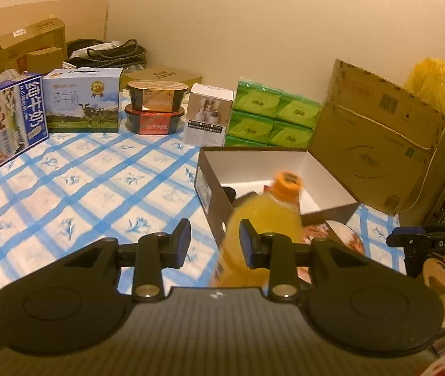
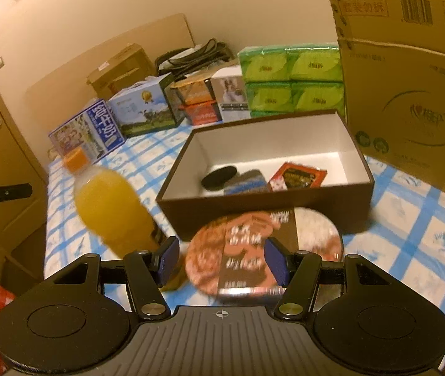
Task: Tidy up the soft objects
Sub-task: 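Move both grippers back from the box toward the soft items on the bed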
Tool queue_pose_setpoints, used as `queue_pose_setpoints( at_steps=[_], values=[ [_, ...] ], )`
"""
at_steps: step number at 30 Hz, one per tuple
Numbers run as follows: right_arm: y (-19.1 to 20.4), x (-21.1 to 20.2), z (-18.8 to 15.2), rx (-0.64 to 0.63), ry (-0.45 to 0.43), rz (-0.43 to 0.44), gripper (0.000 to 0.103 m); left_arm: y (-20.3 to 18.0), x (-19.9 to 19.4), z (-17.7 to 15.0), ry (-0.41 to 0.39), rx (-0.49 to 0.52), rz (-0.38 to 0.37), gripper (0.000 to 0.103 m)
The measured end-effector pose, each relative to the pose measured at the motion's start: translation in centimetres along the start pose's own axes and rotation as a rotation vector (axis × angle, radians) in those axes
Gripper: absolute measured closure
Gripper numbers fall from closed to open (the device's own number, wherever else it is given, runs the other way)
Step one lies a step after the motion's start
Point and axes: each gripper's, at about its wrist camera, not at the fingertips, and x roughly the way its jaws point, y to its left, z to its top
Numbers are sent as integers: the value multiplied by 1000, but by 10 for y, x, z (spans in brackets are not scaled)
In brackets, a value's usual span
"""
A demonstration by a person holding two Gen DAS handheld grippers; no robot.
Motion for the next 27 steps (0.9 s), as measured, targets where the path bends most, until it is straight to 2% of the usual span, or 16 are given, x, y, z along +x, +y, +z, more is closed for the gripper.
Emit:
queue_pose_setpoints(
  at_steps=[7, 14, 27],
  values=[
    [13, -34, -27, -11, 9, 10, 43, -45, -35, -40, 21, -38, 74, 72],
    [21, -60, -49, -27, 9, 22, 43, -86, -58, -73, 36, -10, 150, 67],
    [6, -84, -105, 19, 71, 12, 43, -125, -84, -129, 68, -88, 186, 67]
  ],
)
